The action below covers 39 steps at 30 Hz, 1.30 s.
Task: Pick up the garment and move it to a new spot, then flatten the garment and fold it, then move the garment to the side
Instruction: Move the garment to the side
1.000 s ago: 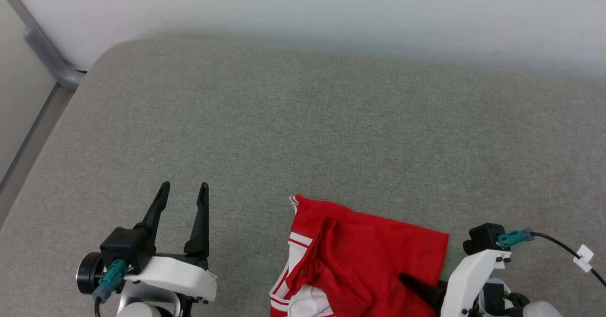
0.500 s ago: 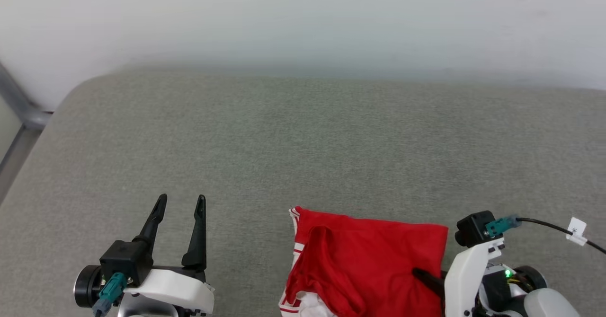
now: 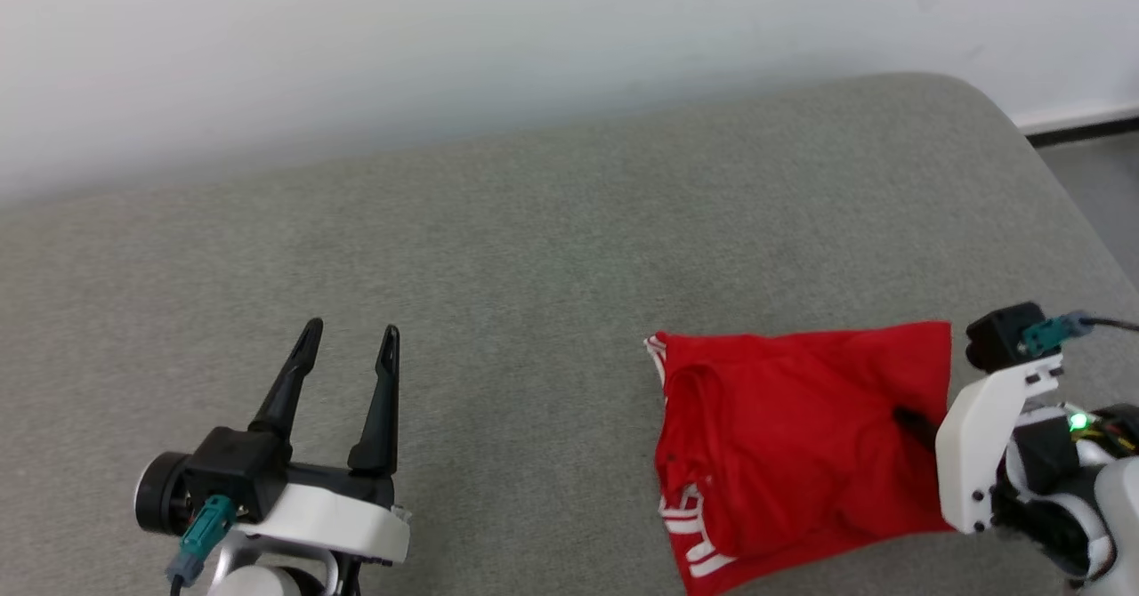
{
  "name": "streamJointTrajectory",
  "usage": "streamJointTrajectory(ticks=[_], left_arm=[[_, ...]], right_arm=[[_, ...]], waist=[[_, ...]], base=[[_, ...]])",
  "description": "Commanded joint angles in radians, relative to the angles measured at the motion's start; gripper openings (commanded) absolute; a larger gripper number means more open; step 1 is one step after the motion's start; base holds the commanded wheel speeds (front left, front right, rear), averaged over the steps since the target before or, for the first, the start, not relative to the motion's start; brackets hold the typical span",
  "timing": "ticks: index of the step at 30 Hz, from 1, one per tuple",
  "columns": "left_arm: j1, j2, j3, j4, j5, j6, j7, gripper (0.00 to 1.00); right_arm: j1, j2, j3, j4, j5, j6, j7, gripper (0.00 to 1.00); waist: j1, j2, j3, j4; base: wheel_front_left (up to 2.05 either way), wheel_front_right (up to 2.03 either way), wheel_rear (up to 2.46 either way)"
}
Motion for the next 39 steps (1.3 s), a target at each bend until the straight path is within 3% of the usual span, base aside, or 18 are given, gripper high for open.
streamJointTrajectory(ticks=[1,9,19,28,29,30,31,39], left_arm=[[-0.035,0.012,-0.002,-0.014,0.010,-0.008,-0.003,1.00],[-0.154,0.068,-0.017,-0.075,0.046,-0.050,0.032,1.00],[-0.291,0.115,-0.029,-0.154,0.080,-0.085,0.076,1.00],[-0.353,0.138,-0.040,-0.190,0.093,-0.102,0.096,1.00],[-0.355,0.138,-0.041,-0.190,0.092,-0.102,0.096,1.00],[-0.356,0.138,-0.040,-0.189,0.092,-0.101,0.095,1.00],[-0.356,0.137,-0.041,-0.187,0.091,-0.100,0.093,1.00],[-0.331,0.120,-0.048,-0.154,0.076,-0.091,0.072,1.00]], right_arm=[[-0.051,-0.001,-0.022,0.024,0.002,-0.001,-0.015,0.00],[-0.240,-0.063,-0.093,0.166,-0.071,-0.001,-0.091,0.00],[-0.435,-0.111,-0.257,0.321,-0.257,-0.001,-0.217,0.00],[-0.535,-0.035,-0.452,0.457,-0.428,-0.001,-0.334,0.00],[-0.542,-0.025,-0.470,0.469,-0.444,-0.001,-0.351,0.25],[-0.545,-0.017,-0.486,0.481,-0.468,-0.001,-0.366,0.80],[-0.549,-0.006,-0.510,0.492,-0.481,-0.001,-0.385,1.00],[-0.552,0.029,-0.652,0.525,-0.631,-0.001,-0.530,1.00]], waist=[[0.0000,0.0000,0.095,-0.096],[0.0000,0.0000,0.289,-0.166],[0.0000,0.0000,0.471,-0.143],[0.0000,0.0000,0.549,-0.114],[0.0000,0.0000,0.550,-0.112],[0.0000,0.0000,0.550,-0.110],[0.0000,0.0000,0.549,-0.108],[0.0000,0.0000,0.503,-0.090]], base=[[0.00,0.00,0.00],[0.00,0.00,0.00],[0.00,0.00,0.00],[0.00,0.00,0.00],[0.00,0.00,0.00],[0.00,0.00,0.00],[0.00,0.00,0.00],[0.00,0.00,0.00]])
